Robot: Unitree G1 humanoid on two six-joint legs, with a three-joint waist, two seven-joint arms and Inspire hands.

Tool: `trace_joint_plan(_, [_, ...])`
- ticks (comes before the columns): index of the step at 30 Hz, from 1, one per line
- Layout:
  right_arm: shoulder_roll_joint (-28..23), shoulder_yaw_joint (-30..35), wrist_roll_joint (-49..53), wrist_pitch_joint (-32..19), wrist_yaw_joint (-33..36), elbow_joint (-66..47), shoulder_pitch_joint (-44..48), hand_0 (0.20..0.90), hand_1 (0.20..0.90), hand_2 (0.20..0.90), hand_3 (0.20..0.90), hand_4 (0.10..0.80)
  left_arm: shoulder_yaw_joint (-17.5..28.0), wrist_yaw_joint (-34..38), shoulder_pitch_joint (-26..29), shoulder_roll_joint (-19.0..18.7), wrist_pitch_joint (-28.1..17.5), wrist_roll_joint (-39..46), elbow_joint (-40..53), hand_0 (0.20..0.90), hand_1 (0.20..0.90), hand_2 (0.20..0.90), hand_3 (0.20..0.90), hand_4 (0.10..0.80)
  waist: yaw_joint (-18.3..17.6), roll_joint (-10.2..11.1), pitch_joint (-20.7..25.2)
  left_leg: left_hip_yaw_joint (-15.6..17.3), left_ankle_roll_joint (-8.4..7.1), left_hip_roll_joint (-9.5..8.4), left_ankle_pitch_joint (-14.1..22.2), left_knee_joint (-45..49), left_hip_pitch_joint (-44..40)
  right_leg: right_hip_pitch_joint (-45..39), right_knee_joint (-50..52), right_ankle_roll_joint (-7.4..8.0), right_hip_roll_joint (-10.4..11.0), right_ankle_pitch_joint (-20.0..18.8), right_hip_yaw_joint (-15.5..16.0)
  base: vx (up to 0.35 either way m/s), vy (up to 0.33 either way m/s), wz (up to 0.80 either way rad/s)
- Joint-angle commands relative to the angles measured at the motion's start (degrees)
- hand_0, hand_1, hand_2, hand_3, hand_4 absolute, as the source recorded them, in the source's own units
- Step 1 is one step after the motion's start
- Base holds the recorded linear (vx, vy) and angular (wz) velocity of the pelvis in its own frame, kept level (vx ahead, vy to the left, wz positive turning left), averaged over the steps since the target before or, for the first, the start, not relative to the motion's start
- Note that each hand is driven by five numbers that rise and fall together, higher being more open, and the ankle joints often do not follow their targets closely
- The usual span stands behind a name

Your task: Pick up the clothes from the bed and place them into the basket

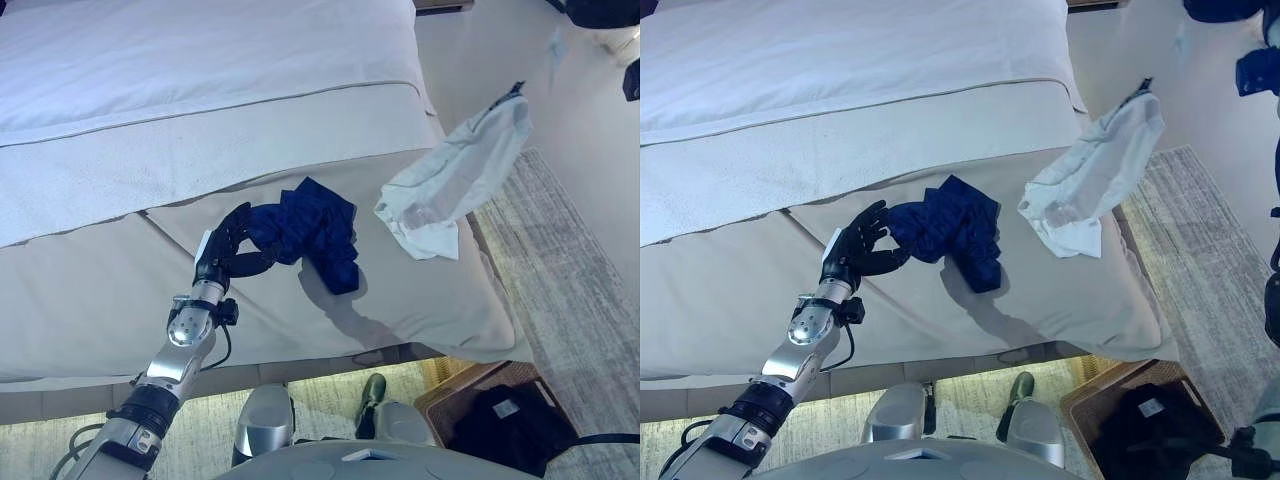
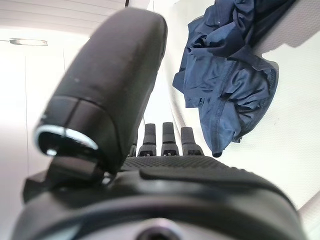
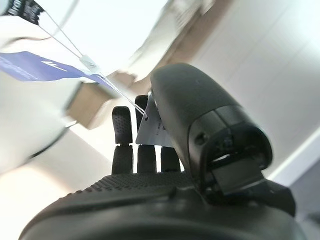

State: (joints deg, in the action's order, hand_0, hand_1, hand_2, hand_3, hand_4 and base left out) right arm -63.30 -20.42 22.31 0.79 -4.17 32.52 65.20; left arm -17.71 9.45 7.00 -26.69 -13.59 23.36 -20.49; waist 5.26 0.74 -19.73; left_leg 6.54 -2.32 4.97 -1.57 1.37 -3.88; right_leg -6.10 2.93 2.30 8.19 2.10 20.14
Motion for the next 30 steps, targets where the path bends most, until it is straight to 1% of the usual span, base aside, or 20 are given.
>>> trace_joint_plan(1, [0.3, -0.3, 0.2, -7.0, 3.7, -6.5, -1.1, 0.3, 0.3, 0.3, 0.2, 0.1, 0.6, -0.5, -1.9, -1.3, -5.0, -3.3, 0.7, 0.9, 0.9, 0.9, 0.9, 0.8, 0.6, 4.1, 13.5, 1.5, -1.39, 1.54, 3.8, 0.4, 0.2, 0.6, 1.9, 2.26, 2.2, 1.4, -2.2, 0.024, -0.016, 0.04])
trace_joint_plan(9, [1.8, 4.1, 1.8, -6.7, 8.2, -15.4, -3.4, 0.3, 0.3, 0.3, 0.2, 0.1, 1.7, -0.7, -2.5, -1.8, -4.9, -3.8, 0.4, 0.9, 0.9, 0.9, 0.9, 0.8, 0.1, 4.0, 13.9, 1.7, -1.04, 1.3, 3.9, -0.4, -0.6, 0.0, 1.2, 2.67, 2.0, 1.2, -2.8, 0.018, -0.009, -0.01])
trace_joint_plan(15, [1.9, 8.0, 2.9, -7.1, 10.7, -21.7, -6.3, 0.3, 0.3, 0.3, 0.2, 0.1, 2.4, -1.0, -3.2, -1.6, -5.4, -4.2, -0.3, 0.9, 0.9, 0.9, 0.9, 0.8, -0.7, 3.9, 14.6, 1.9, -0.93, 1.11, 3.9, -1.4, -1.3, -0.4, 0.6, 2.91, 1.8, 1.1, -3.3, 0.006, 0.0, -0.02])
trace_joint_plan(18, [2.2, 10.4, 2.0, -5.8, 11.4, -24.1, -9.3, 0.3, 0.3, 0.3, 0.2, 0.1, 2.9, -0.7, -3.1, -1.0, -5.5, -4.6, -0.8, 0.9, 0.9, 0.9, 0.9, 0.8, -1.4, 3.8, 14.8, 2.3, -0.91, 1.05, 4.0, -1.7, -1.7, -0.4, 0.4, 3.07, 1.8, 1.0, -3.7, 0.006, 0.001, -0.02])
trace_joint_plan(21, [2.4, 13.6, 0.4, -4.2, 11.3, -25.6, -14.6, 0.3, 0.3, 0.3, 0.2, 0.1, 3.8, -0.1, -3.4, -0.3, -5.2, -5.1, -0.8, 0.9, 0.9, 0.9, 0.9, 0.8, -2.1, 3.6, 14.8, 2.6, -0.77, 1.11, 4.1, -2.0, -2.0, -0.5, 0.4, 3.13, 1.7, 1.0, -4.1, 0.004, 0.004, -0.01])
trace_joint_plan(22, [2.6, 14.3, 0.4, -3.9, 11.0, -25.8, -15.8, 0.3, 0.3, 0.3, 0.2, 0.1, 4.1, 0.1, -3.4, -0.2, -5.0, -5.3, -0.7, 0.9, 0.9, 0.9, 0.9, 0.8, -2.2, 3.6, 14.8, 2.7, -0.72, 1.14, 4.1, -2.0, -2.0, -0.4, 0.4, 3.14, 1.7, 1.0, -4.3, 0.0, 0.0, -0.08])
trace_joint_plan(23, [3.6, 16.2, 0.0, -4.2, 10.2, -26.5, -19.3, 0.3, 0.3, 0.3, 0.2, 0.1, 4.7, 0.2, -3.5, 0.1, -5.0, -5.7, -1.0, 0.9, 0.9, 0.9, 0.9, 0.8, -2.7, 3.5, 14.6, 2.9, -0.68, 1.21, 4.1, -2.0, -2.0, -0.3, 0.5, 3.18, 1.7, 1.0, -4.5, -0.008, -0.005, -0.14])
trace_joint_plan(25, [4.9, 18.5, -0.4, -4.1, 9.1, -27.6, -23.3, 0.3, 0.3, 0.3, 0.2, 0.1, 5.0, 0.5, -3.4, 0.1, -4.7, -6.0, -1.2, 0.9, 0.9, 0.9, 0.9, 0.8, -2.9, 3.6, 14.4, 3.1, -0.59, 1.29, 4.2, -1.9, -2.1, -0.1, 0.7, 3.23, 1.7, 1.0, -4.7, -0.008, -0.01, -0.14])
trace_joint_plan(26, [6.5, 19.8, -1.4, -3.6, 7.7, -28.1, -26.4, 0.3, 0.3, 0.3, 0.2, 0.1, 5.6, 0.6, -3.2, 0.5, -4.4, -6.3, -1.3, 0.9, 0.9, 0.9, 0.9, 0.8, -3.3, 3.5, 14.1, 3.2, -0.47, 1.32, 4.3, -1.8, -2.1, 0.0, 0.7, 3.24, 1.7, 1.0, -5.0, -0.003, -0.013, -0.07])
trace_joint_plan(28, [7.9, 20.8, -2.3, -2.9, 6.3, -28.7, -29.2, 0.3, 0.3, 0.3, 0.2, 0.1, 5.8, 0.8, -3.0, 0.7, -4.0, -6.7, -1.3, 0.9, 0.9, 0.9, 0.9, 0.8, -3.5, 3.6, 14.0, 3.4, -0.36, 1.33, 4.3, -1.8, -2.1, 0.1, 0.7, 3.22, 1.7, 1.0, -5.3, -0.012, -0.013, -0.07])
trace_joint_plan(29, [10.2, 21.2, -3.7, -2.1, 3.0, -29.0, -32.6, 0.3, 0.3, 0.3, 0.2, 0.1, 5.9, 1.3, -2.6, 1.2, -4.0, -7.2, -1.7, 0.9, 0.9, 0.9, 0.9, 0.8, -4.0, 3.5, 13.6, 3.7, -0.26, 1.43, 4.4, -1.6, -2.0, 0.4, 0.8, 3.26, 1.6, 1.0, -5.7, -0.023, -0.013, -0.07])
trace_joint_plan(30, [10.8, 21.2, -4.1, -2.1, 1.8, -29.3, -33.8, 0.3, 0.3, 0.3, 0.2, 0.1, 6.2, 1.3, -2.5, 1.3, -3.8, -7.3, -1.6, 0.9, 0.9, 0.9, 0.9, 0.8, -4.1, 3.5, 13.5, 3.8, -0.22, 1.43, 4.3, -1.7, -2.0, 0.5, 0.8, 3.27, 1.6, 1.0, -5.8, -0.023, -0.012, -0.07])
